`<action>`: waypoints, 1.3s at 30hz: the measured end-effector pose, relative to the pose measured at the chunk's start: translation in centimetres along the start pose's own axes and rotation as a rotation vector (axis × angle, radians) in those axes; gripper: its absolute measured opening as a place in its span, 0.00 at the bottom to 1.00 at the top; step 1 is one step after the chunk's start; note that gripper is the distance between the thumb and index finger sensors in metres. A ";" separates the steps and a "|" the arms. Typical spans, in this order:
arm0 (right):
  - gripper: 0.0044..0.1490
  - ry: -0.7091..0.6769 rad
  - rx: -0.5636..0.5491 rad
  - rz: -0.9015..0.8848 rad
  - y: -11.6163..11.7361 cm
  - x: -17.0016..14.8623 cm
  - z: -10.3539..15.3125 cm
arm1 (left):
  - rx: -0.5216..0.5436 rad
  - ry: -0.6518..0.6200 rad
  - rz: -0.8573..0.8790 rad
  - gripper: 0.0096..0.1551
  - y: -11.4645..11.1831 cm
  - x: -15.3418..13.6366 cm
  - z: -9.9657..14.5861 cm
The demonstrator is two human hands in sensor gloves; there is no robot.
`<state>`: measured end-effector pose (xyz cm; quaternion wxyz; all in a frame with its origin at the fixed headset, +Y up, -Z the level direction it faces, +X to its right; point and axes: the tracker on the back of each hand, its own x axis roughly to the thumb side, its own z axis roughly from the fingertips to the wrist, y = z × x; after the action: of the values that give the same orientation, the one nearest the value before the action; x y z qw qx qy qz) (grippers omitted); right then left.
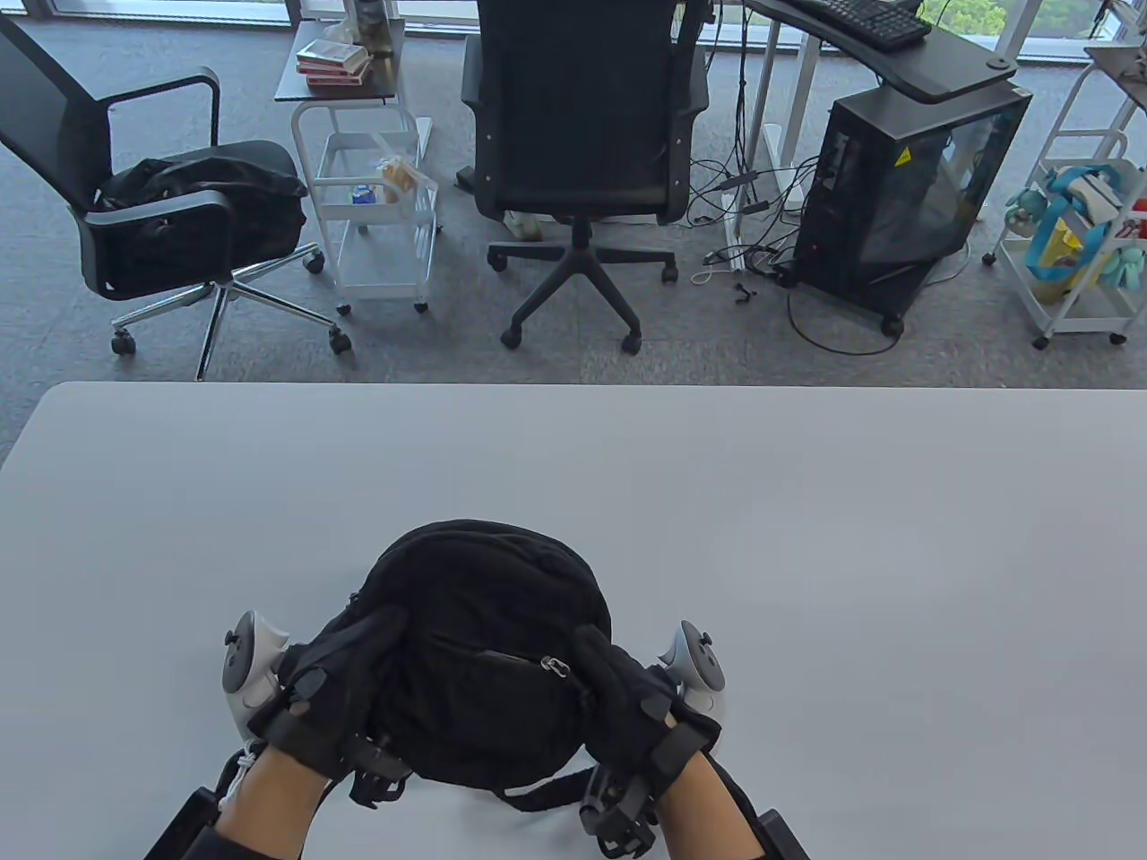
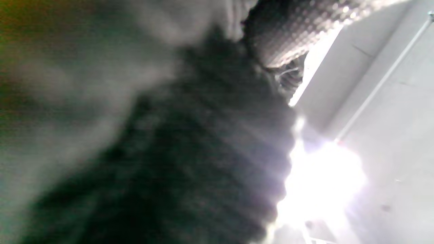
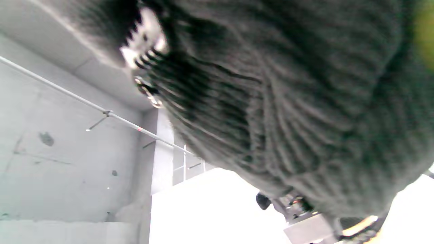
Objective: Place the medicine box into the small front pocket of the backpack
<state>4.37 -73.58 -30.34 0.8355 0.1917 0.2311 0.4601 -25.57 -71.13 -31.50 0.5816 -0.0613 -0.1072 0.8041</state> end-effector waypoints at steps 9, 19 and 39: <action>0.36 -0.207 -0.293 0.388 0.5 3.7 1.5 | 0.178 -0.011 -0.340 0.49 0.6 0.9 0.9; 0.39 -0.281 -0.587 0.719 1.8 3.6 2.4 | -0.107 -0.062 -0.687 0.39 -5.6 0.9 1.5; 0.38 -0.182 -0.519 0.619 1.2 2.5 1.2 | 0.067 -0.160 -1.084 0.21 -5.5 2.4 1.9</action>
<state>5.37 -71.00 -29.25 0.6952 0.0749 -0.0362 0.7140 -21.69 -67.43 -28.28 0.9041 0.0827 -0.1418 0.3945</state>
